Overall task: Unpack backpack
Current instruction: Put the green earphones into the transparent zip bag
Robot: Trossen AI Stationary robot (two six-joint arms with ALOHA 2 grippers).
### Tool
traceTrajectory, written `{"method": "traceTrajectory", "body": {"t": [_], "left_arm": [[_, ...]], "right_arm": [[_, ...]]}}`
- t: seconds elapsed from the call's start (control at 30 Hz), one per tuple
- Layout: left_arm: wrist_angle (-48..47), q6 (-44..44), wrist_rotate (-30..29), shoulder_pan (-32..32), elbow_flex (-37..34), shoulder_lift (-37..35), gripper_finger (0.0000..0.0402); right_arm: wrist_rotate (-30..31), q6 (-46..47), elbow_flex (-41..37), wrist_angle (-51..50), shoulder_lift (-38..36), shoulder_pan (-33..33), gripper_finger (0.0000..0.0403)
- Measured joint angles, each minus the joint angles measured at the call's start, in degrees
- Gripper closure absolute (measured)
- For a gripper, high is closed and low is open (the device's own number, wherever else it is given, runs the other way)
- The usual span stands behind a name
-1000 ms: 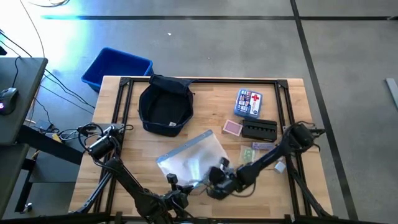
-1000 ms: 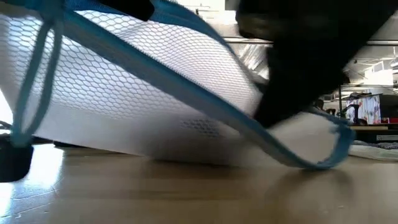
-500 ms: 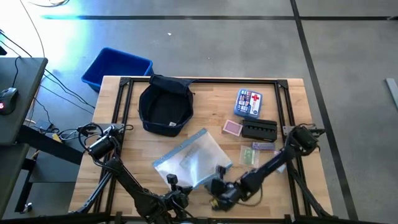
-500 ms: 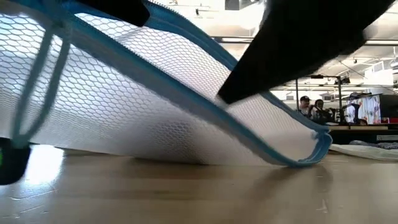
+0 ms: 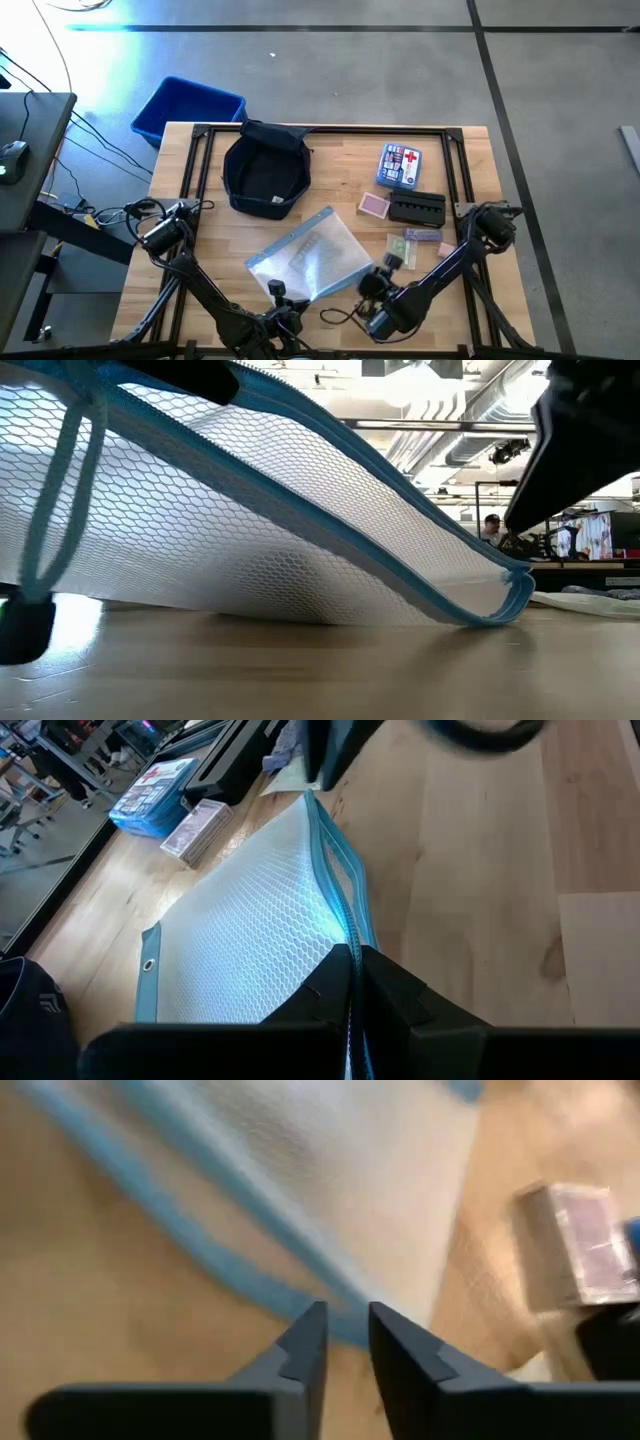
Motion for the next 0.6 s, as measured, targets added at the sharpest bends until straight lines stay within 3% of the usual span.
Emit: {"method": "traceTrajectory", "body": {"t": [0.27, 0.6], "left_arm": [[0.0, 0.0, 0.0, 0.0, 0.0, 0.0, 0.0402], [-0.1, 0.0, 0.6, 0.0, 0.0, 0.0, 0.0402]], "right_arm": [[3.0, 2.1, -6.8, 3.0, 0.0, 0.0, 0.0232], [-0.4, -3.7, -10.3, 3.5, 0.0, 1.5, 0.0221]]}}
